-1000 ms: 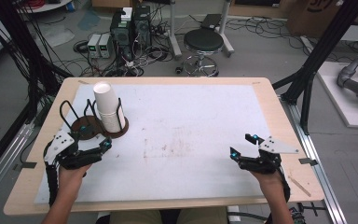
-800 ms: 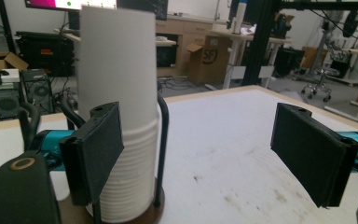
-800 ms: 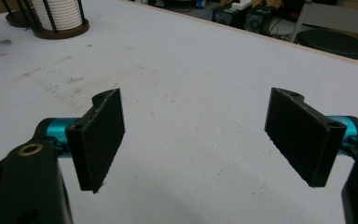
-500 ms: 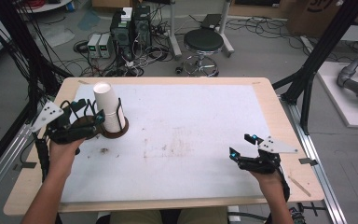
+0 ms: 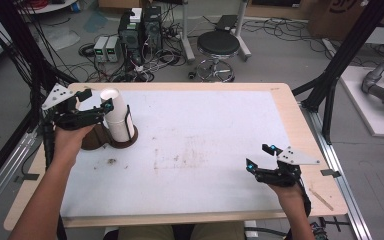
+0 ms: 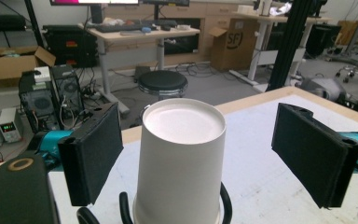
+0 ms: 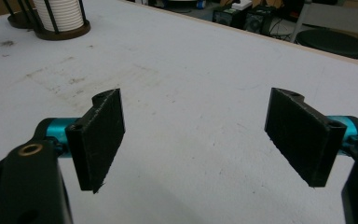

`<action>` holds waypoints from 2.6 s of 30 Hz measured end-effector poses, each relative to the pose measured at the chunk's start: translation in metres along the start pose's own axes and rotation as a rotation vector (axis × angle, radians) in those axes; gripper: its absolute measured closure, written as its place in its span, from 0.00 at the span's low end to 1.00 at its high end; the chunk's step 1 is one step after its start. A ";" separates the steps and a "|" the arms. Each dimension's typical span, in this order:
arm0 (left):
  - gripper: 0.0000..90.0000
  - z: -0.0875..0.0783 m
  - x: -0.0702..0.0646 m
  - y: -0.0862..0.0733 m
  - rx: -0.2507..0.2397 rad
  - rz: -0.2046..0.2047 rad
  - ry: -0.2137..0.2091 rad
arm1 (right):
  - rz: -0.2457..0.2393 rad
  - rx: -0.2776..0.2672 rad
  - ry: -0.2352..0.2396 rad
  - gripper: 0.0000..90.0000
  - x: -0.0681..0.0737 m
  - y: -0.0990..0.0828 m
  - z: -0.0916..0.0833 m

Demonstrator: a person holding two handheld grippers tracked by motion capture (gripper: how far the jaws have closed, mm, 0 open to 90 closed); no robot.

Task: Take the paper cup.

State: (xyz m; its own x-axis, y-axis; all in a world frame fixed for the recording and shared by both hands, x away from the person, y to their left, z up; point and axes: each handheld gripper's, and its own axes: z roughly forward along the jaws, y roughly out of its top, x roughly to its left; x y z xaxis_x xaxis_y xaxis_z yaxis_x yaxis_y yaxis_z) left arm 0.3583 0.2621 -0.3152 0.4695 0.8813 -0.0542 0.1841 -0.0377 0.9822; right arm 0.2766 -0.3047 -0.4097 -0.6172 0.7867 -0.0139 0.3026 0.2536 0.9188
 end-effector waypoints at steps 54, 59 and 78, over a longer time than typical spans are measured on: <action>0.37 0.011 -0.015 0.063 -0.099 0.069 0.005 | 0.007 0.004 0.006 0.23 -0.001 0.000 -0.001; 0.37 0.007 -0.034 0.081 -0.143 0.080 -0.077 | 0.004 -0.002 0.005 0.23 -0.001 0.001 -0.001; 0.37 0.027 -0.106 0.069 -0.138 0.101 -0.415 | 0.002 0.004 0.045 0.23 0.004 0.002 0.003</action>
State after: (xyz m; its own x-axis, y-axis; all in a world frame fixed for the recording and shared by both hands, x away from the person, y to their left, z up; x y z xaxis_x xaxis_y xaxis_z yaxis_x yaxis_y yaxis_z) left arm 0.3445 0.1536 -0.2467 0.7914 0.6113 0.0030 0.0162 -0.0259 0.9995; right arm 0.2769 -0.2998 -0.4086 -0.6485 0.7612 0.0053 0.3061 0.2545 0.9174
